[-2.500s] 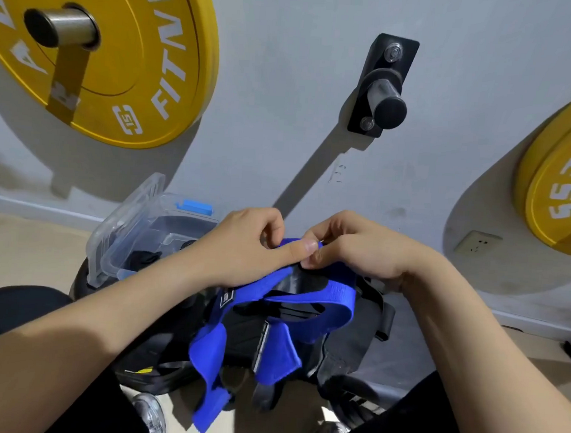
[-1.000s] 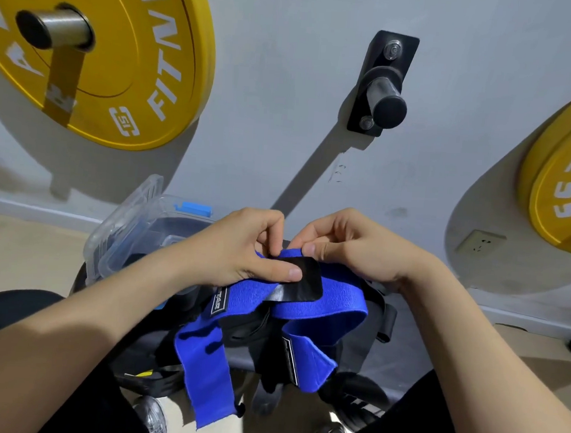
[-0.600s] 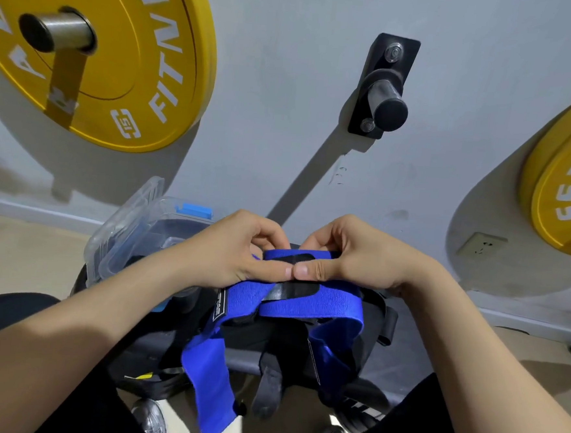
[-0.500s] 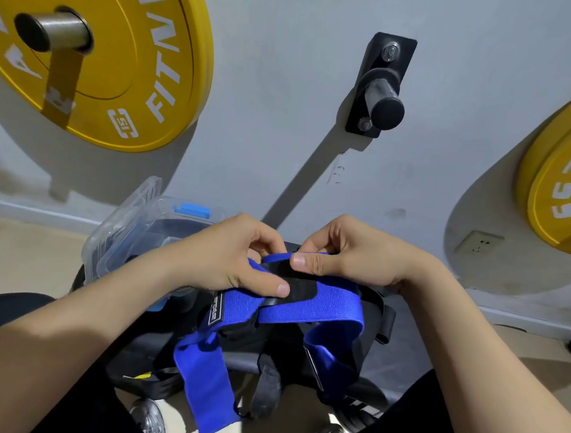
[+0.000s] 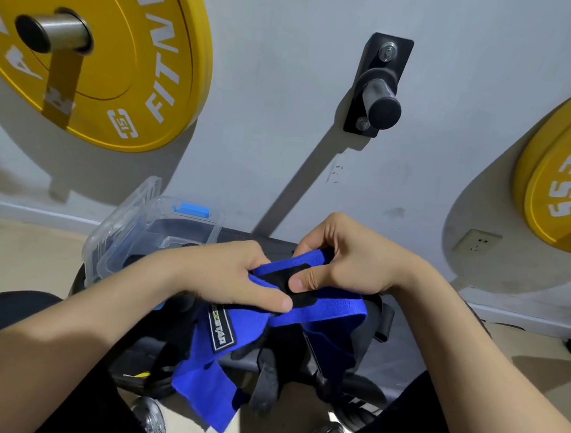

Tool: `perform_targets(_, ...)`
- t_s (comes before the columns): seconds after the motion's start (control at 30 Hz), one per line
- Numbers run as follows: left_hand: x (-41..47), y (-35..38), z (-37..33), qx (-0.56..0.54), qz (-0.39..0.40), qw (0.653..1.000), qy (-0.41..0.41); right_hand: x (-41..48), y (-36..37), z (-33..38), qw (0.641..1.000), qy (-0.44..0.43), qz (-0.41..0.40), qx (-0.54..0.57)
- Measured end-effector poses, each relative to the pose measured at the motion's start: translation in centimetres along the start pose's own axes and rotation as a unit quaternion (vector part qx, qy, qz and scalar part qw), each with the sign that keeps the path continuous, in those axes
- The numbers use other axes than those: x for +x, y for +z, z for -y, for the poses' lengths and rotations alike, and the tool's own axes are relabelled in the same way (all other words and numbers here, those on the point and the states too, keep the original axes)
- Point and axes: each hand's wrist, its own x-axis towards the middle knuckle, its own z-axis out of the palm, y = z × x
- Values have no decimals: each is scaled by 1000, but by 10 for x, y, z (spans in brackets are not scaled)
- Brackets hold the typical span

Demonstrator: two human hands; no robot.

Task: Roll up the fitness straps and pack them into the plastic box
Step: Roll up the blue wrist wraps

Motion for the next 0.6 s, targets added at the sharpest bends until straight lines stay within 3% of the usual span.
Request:
perform_targets(0.2, -4, 0, -3, -49, -41, 998, 2, 3, -1, -3, 999, 12, -47, 7)
perform_targets(0.3, -14, 0, -7, -52, -14, 998, 30, -1, 0, 0, 999, 12, -34, -16)
perform_targets(0.4, -26, -1, -10, -84, 0, 995, 50, -3, 4, -3, 996, 32, -75, -27)
perform_targets(0.47, -31, 4, -10, -110, -19, 992, 51, -4, 9, -5, 994, 40, -99, -31)
perform_targets(0.6, -36, 17, -14, -195, -90, 976, 45, -13, 19, -1, 998, 31, -56, -6)
